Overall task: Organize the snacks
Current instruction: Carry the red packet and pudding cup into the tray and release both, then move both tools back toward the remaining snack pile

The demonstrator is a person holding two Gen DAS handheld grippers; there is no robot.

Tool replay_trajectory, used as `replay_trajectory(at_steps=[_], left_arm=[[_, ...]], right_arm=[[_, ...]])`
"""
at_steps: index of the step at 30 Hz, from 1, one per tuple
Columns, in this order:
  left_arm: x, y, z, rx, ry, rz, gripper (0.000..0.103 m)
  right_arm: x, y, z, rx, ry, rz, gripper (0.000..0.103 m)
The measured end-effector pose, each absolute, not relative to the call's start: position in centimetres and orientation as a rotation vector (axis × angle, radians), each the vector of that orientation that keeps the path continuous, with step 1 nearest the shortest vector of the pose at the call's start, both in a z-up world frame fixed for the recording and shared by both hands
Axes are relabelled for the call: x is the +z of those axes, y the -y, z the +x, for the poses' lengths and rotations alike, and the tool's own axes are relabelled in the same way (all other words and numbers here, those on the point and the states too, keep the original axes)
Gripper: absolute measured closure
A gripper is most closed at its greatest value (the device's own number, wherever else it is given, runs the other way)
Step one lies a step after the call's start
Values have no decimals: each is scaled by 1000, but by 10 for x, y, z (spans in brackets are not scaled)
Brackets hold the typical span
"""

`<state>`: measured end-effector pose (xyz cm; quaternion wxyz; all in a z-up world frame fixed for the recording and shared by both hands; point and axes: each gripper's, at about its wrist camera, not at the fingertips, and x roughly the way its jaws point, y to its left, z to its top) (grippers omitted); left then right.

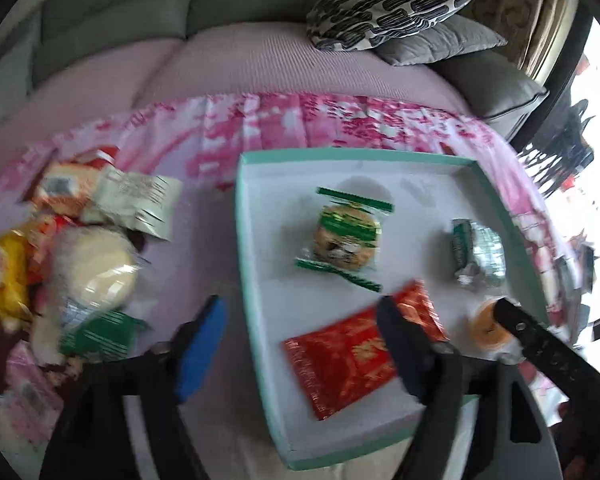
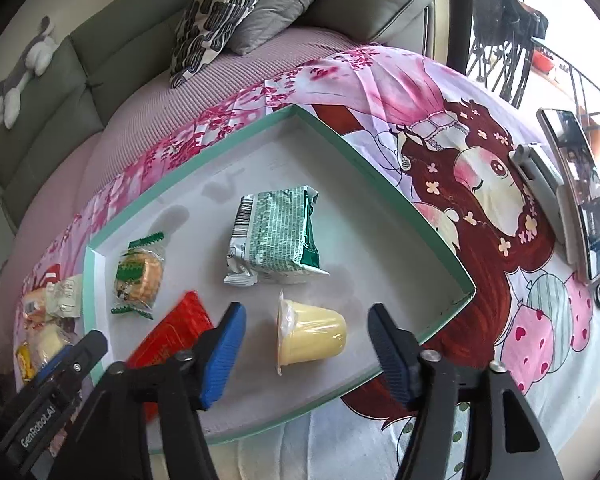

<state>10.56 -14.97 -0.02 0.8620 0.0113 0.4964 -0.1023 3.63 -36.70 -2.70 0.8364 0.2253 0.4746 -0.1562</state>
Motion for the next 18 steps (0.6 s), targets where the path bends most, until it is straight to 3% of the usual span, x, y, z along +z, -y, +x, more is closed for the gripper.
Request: replay_trajectory(at_steps=[5, 8, 11, 14, 18], left_arm=[[3, 148, 103, -181, -1017, 56, 18], [2, 144, 104, -153, -1013, 54, 12], [4, 139, 103, -131, -1009, 50, 10], [5, 133, 103, -107, -1004, 42, 10], [7, 126, 102, -81, -992, 34, 9]], right_arm=[[-28, 365, 38, -333, -1008, 447, 27], [-26, 363, 38, -326, -997, 437, 16], [-25, 361, 38, -321, -989, 433, 12], [-24, 359, 39, -322, -977, 434, 0], [-19, 355, 39, -315, -956, 435, 0]])
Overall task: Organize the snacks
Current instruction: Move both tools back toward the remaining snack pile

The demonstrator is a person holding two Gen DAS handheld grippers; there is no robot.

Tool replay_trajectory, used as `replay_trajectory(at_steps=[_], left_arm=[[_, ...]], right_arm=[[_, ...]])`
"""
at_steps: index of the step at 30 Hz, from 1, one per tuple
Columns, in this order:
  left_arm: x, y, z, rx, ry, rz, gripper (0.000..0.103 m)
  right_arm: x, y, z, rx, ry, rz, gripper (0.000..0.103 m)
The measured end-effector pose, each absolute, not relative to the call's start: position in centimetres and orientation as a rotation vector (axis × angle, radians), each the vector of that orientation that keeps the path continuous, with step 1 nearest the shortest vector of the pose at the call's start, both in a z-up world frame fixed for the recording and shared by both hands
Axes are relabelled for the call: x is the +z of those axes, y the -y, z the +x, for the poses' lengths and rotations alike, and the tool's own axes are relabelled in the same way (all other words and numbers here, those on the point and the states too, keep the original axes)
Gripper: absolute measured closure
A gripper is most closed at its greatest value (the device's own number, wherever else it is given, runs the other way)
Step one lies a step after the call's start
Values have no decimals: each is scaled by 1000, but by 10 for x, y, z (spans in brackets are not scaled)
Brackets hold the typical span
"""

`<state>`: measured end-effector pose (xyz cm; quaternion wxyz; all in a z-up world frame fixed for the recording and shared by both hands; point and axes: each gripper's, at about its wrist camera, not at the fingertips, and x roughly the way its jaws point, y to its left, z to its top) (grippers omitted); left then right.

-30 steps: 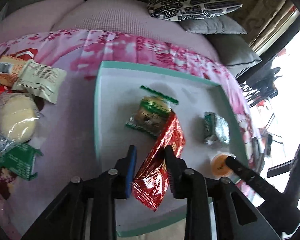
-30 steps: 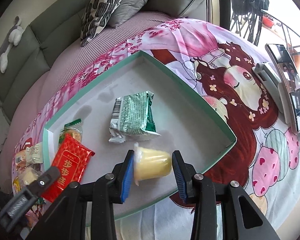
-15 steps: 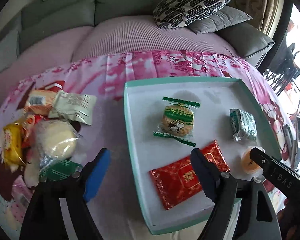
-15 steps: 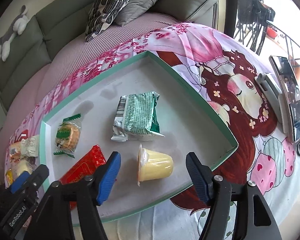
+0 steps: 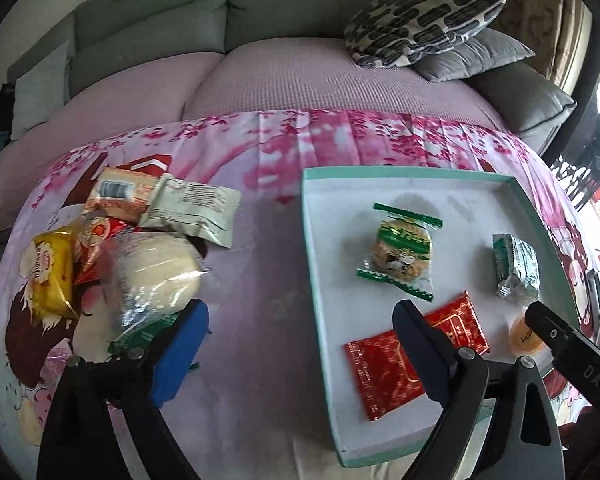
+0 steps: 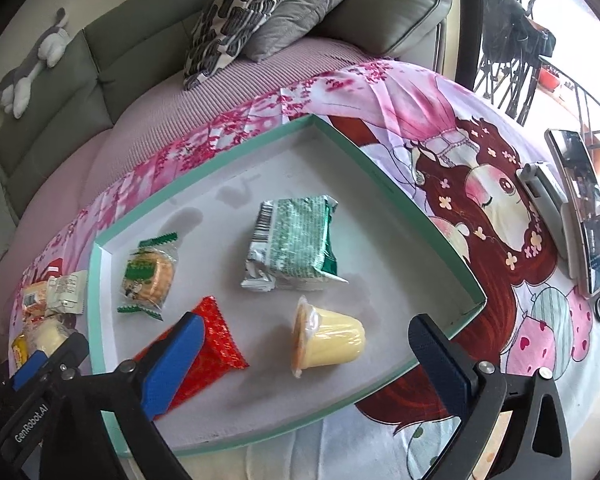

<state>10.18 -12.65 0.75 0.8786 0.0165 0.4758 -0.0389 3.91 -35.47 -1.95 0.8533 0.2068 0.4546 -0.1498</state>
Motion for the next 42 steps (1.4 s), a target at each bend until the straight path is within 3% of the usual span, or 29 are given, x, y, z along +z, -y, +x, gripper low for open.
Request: replay_trajectory(at_steps=[17, 31, 42], left_arm=[[47, 86, 81, 13, -926, -76, 7], [20, 37, 91, 59, -1011, -170, 7], [33, -16, 85, 165, -985, -210, 7]], right_arm=[[-3, 334, 41, -239, -899, 447, 0], [-6, 291, 53, -178, -940, 342, 0], [4, 246, 57, -155, -917, 262, 0]])
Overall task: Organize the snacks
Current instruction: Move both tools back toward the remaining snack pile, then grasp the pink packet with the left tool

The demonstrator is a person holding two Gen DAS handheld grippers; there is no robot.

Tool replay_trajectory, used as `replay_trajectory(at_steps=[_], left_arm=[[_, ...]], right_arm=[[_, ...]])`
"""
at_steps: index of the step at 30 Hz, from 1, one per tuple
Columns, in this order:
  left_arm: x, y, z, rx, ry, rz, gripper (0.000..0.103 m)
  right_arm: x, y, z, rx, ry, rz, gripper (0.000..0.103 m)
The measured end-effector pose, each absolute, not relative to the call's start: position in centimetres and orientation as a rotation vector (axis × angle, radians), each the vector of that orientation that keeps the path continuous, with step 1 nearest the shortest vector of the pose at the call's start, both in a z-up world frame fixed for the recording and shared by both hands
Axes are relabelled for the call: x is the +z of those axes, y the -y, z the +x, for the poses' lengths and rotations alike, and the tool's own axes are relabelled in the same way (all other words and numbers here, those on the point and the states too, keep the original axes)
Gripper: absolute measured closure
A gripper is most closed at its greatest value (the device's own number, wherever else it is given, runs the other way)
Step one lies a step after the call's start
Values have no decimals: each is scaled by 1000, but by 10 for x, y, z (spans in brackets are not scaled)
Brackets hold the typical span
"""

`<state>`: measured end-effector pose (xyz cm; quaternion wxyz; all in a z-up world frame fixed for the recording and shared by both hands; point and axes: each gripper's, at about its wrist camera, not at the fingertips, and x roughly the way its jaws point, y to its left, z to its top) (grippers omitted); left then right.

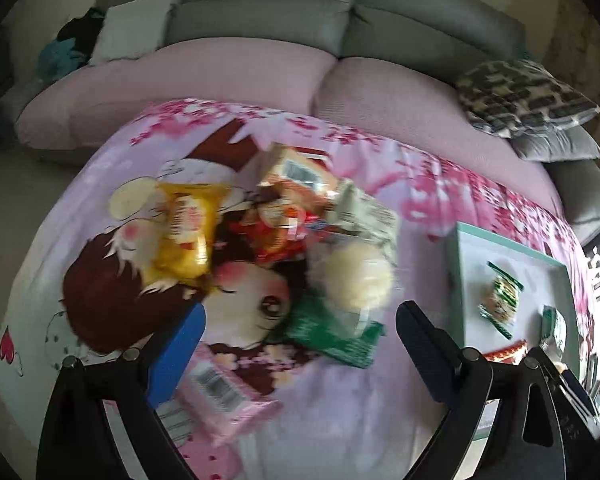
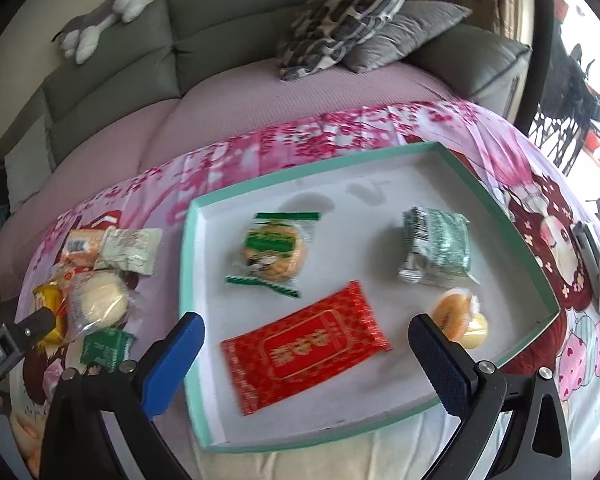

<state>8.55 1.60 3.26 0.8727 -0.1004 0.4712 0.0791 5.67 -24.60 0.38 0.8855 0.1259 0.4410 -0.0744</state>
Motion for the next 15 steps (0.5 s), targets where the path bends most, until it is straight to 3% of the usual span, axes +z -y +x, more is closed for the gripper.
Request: replay_trajectory(at_steps=[15], left_arm=[[3, -96, 60, 354, -1080, -343, 7]], right_arm=[[6, 152, 56, 30, -927, 115, 0]])
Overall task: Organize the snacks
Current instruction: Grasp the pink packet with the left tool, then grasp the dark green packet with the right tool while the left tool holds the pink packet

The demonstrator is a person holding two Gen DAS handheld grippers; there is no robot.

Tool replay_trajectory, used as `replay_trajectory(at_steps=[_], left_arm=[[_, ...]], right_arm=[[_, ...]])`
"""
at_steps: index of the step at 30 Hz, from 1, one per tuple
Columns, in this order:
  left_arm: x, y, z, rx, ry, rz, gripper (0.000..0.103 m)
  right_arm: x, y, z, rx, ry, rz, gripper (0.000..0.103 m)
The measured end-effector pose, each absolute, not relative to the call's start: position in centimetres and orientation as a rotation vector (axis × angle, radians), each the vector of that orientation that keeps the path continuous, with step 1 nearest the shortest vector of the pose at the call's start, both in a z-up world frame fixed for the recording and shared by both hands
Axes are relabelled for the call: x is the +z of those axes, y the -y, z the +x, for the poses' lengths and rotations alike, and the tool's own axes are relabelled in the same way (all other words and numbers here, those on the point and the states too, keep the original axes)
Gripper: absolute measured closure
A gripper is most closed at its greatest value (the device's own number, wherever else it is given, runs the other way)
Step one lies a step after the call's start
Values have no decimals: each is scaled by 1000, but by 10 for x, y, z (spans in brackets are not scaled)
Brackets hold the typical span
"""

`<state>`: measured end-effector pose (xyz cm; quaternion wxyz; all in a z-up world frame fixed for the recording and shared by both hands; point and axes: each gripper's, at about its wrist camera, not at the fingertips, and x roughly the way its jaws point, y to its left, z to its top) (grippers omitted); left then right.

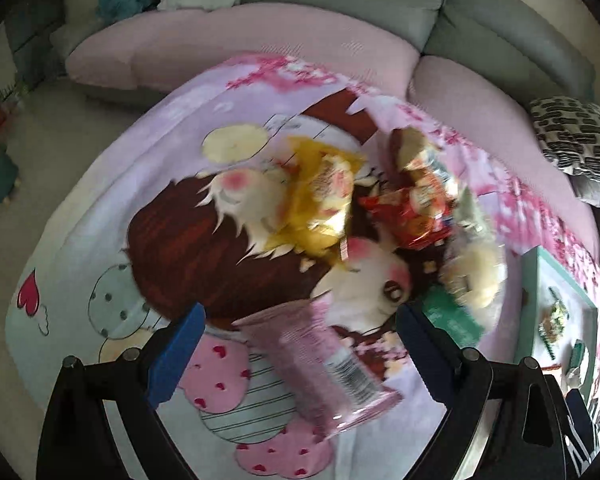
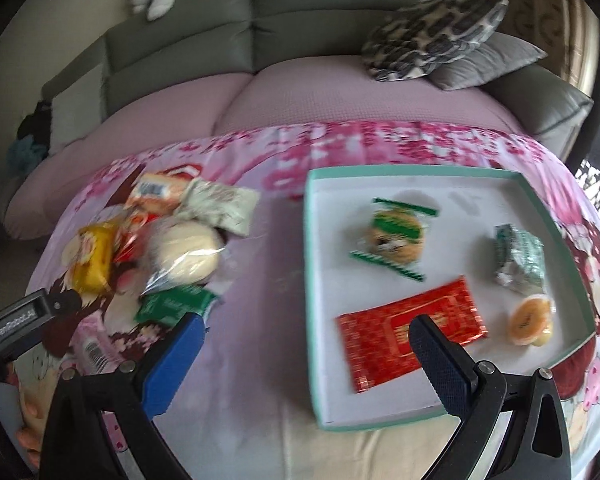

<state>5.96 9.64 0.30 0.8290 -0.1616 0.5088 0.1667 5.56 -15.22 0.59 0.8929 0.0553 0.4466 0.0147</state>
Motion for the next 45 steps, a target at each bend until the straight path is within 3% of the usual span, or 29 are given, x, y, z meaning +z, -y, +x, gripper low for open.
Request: replay_trajectory(at_steps=[13, 15, 19, 25, 45], left_arm=[[-41, -88, 53, 343, -1230, -395, 7], [-45, -85, 53, 336, -1242, -402, 12], [-47, -77, 52, 327, -1243, -373, 47], [-47, -68, 50, 328, -1237, -336, 61], [-26, -80, 75, 300, -1197, -394, 63]], right_arm=[[-25, 108, 53, 98, -1013, 46, 0], [-29, 107, 54, 100, -1020, 43, 0], [-33, 107, 56, 105, -1028, 47, 0], [-37, 108, 60, 105, -1038, 60, 0], [-27, 104, 65, 92, -959, 73, 0]])
